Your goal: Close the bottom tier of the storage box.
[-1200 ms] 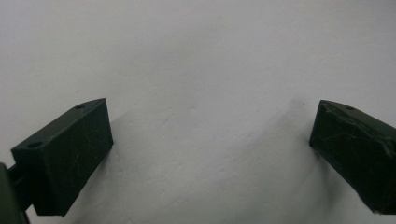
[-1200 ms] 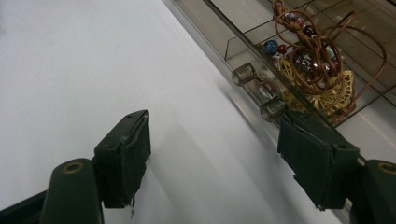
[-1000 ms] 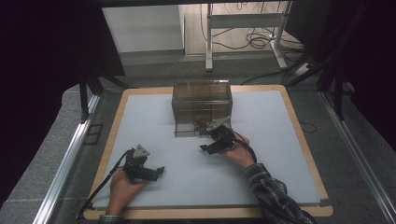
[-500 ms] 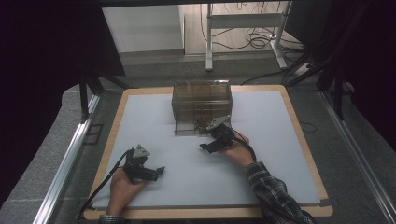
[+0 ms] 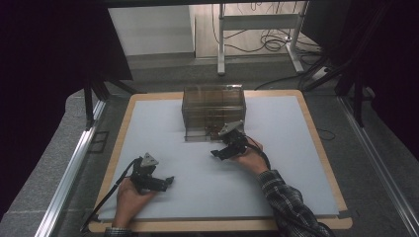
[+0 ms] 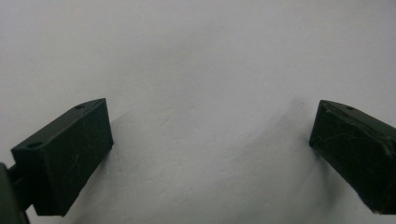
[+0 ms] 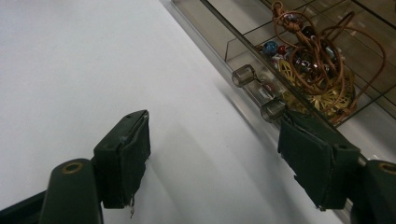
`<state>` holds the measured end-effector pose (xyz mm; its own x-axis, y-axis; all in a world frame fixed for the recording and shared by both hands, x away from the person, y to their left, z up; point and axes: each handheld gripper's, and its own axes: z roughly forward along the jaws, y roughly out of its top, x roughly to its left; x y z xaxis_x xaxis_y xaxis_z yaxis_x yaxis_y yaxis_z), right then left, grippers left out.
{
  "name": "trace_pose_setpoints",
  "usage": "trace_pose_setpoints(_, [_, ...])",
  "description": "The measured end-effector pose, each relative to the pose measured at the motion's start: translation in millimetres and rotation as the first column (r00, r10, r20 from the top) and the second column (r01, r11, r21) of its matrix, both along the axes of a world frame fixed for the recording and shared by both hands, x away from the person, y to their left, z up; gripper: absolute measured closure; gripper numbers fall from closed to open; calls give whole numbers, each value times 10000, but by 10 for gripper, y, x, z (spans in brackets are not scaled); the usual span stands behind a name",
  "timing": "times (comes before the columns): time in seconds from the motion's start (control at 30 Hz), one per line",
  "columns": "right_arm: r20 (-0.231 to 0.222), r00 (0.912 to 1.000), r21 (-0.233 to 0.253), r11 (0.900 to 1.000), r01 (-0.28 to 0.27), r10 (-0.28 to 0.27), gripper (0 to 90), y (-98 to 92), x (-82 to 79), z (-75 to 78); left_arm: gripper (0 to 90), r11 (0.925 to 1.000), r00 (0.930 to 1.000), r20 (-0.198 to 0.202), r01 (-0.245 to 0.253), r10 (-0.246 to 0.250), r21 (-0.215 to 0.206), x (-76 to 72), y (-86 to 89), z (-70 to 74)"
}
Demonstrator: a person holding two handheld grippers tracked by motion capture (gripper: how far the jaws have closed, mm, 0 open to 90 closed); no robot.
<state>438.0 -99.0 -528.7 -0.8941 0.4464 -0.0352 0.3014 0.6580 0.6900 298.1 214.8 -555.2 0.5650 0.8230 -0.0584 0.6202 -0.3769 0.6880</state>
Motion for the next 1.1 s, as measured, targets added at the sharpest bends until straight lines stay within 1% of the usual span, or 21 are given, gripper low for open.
trace_pose_setpoints(0.2, [-6,10000,14,10000,27,-27,248,-4,25,1,0,10000,10000,-1,-3,3,-2,0,0,0])
trace_pose_setpoints(0.5, [-138,9998,169,9997,161,-159,236,7,77,11,0,10000,10000,0,-3,3,1,0,0,0])
trace_pose_setpoints(1.1, [-73,9993,97,9993,359,-358,233,53,188,13,0,10000,10000,0,-2,2,1,0,0,0])
